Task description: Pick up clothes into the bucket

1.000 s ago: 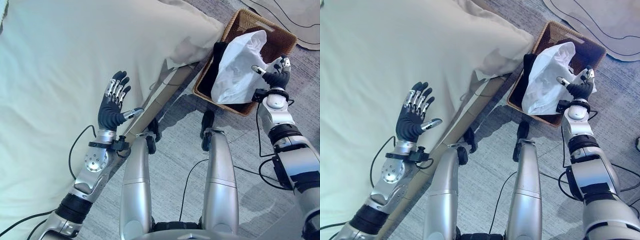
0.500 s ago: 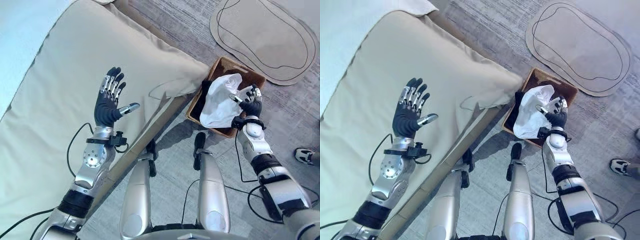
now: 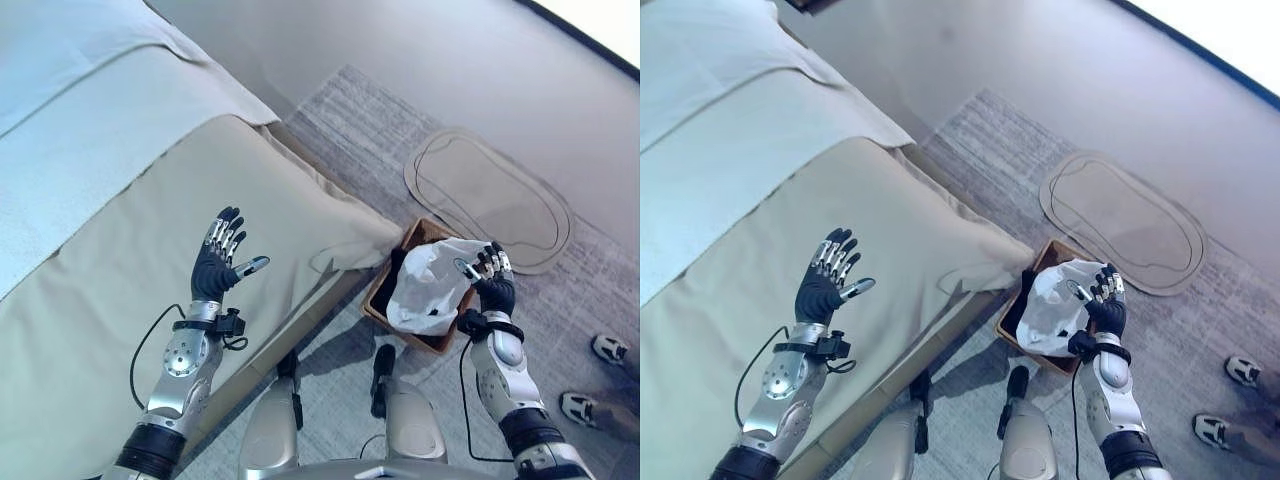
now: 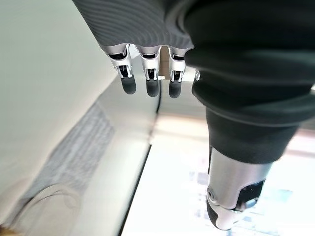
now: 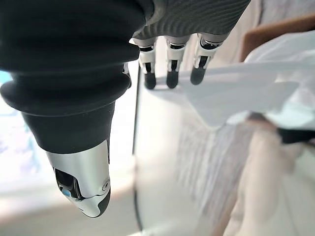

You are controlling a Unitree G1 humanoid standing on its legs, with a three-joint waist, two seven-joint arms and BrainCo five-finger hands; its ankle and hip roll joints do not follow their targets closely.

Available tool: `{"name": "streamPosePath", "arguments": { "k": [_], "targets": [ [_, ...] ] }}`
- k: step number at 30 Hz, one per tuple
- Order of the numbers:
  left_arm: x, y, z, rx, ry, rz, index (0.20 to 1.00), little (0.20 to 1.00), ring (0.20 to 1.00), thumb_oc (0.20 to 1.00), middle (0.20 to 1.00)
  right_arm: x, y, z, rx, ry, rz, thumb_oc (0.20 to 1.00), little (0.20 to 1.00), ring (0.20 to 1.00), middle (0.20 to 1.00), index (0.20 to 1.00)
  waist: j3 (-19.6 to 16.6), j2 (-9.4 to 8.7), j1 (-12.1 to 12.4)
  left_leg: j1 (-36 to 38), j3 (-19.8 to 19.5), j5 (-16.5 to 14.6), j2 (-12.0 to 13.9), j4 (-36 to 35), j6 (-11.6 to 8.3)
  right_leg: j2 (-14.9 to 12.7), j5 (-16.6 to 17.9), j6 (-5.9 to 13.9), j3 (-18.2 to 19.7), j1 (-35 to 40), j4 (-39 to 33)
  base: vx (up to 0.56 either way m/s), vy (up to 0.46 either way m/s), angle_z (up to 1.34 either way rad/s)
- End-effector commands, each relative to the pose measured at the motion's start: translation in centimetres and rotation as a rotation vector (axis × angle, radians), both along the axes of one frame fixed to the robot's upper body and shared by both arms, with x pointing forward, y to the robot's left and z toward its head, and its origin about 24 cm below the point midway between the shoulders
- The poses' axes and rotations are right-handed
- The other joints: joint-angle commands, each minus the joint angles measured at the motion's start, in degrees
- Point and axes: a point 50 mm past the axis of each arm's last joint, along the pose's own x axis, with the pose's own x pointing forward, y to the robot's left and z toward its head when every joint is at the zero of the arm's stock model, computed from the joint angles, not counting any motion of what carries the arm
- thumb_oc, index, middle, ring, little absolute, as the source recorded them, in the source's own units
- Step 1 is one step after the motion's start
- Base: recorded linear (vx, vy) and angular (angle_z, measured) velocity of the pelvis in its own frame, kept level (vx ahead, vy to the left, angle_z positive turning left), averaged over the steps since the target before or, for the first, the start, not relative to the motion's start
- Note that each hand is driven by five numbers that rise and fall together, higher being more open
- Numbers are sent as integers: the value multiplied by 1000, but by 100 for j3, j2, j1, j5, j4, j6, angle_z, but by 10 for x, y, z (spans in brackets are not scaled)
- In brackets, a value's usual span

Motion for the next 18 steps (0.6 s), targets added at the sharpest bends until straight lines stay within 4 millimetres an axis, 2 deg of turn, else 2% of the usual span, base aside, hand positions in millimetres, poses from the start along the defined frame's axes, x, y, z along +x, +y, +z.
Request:
{"name": "streamPosePath", "arguments": {
  "k": [1,2,6,8,9,10,11,12,14,18],
  "targets": [
    [-4,13,10,92,-61,32,1000,1000,1000,1000,1000,1,3,16,-37,-98,30,1000,1000,1000,1000,1000,-473,-238,8,109,118,69,239,-274,-122,-388,722,507,27,64,-464,86,26,8],
    [-7,19,7,92,-43,65,1000,1000,1000,1000,1000,-5,5,11,0,-86,20,1000,1000,1000,1000,1000,-599,-255,13,260,176,57,260,-366,-135,-382,718,511,36,175,-553,69,33,4],
    [-17,29,0,81,-9,118,1000,1000,1000,1000,1000,-14,-1,1,41,-54,-36,1000,1000,1000,1000,1000,-675,-248,-9,420,292,65,240,-502,-124,-397,771,519,73,258,-659,42,36,-5],
    [-24,35,-5,89,12,148,1000,1000,1000,1000,1000,-20,-14,-8,45,-15,-130,1000,1000,1000,1000,1000,-680,-198,-46,464,364,66,196,-559,-101,-429,809,532,124,227,-654,8,44,-9],
    [-24,35,-4,89,12,148,1000,1000,1000,1000,1000,-20,-14,-8,44,-15,-130,1000,1000,1000,1000,1000,-677,-198,-43,468,367,67,194,-563,-99,-431,809,533,127,226,-653,-1,48,-10],
    [-27,38,-5,86,18,163,1000,1000,1000,1000,1000,-21,-24,-11,60,-2,-205,1000,1000,1000,1000,1000,-655,-149,-67,500,390,66,171,-602,-84,-459,822,539,143,219,-629,0,24,-7],
    [-27,38,-5,85,17,163,1000,1000,1000,1000,1000,-21,-24,-11,60,-2,-205,1000,1000,1000,1000,1000,-651,-148,-64,503,393,67,170,-604,-83,-459,821,540,145,219,-627,4,44,-4],
    [-28,40,-6,94,22,170,1000,1000,1000,1000,1000,-22,-36,-16,38,38,-283,1000,1000,1000,1000,1000,-648,-106,-74,535,414,51,144,-622,-71,-493,836,558,150,221,-617,0,0,0],
    [-29,41,-6,93,21,173,1000,1000,1000,1000,1000,-20,-44,-17,12,60,-326,1000,1000,1000,1000,1000,-647,-74,-56,570,436,31,128,-624,-60,-517,859,574,163,241,-624,7,26,-5],
    [-31,43,-8,84,25,182,1000,1000,1000,1000,1000,-17,-44,-16,-10,73,-317,1000,1000,1000,1000,1000,-701,-70,-41,638,452,-8,134,-620,-48,-526,856,580,182,295,-640,25,12,-11]
  ]
}}
